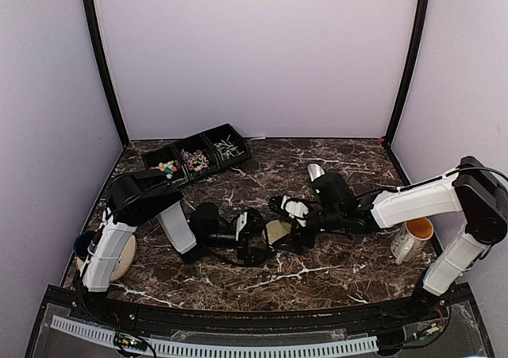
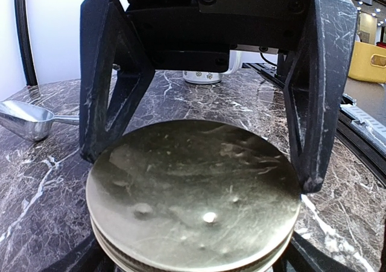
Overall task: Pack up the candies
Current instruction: Screw the box lid onto the packing box.
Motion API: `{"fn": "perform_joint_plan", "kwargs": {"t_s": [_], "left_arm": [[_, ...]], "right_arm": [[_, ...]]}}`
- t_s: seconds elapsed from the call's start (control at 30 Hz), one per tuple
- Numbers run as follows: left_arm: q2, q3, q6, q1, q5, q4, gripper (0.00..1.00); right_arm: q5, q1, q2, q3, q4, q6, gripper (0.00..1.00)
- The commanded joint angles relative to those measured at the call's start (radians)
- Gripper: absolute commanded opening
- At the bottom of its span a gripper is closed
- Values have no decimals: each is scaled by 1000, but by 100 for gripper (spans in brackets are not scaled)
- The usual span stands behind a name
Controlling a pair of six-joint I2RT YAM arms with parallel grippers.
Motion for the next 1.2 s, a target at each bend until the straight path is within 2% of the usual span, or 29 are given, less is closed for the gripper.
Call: {"fn": "perform_joint_plan", "kwargs": {"t_s": [0.0, 0.2, 0.8, 1.17], "left_arm": [[74, -16, 3, 17, -29, -122, 89], [72, -16, -2, 17, -75, -123, 89], [70, -10, -17, 17, -153, -140, 88], [69, -12, -17, 17, -156, -142, 88]], "right_arm": [[47, 22, 6, -64, 31, 66, 86], [92, 30, 8, -68, 51, 162, 86], [441, 177, 17, -66, 84, 361, 87], [498, 191, 7, -68, 86, 480, 89]]}}
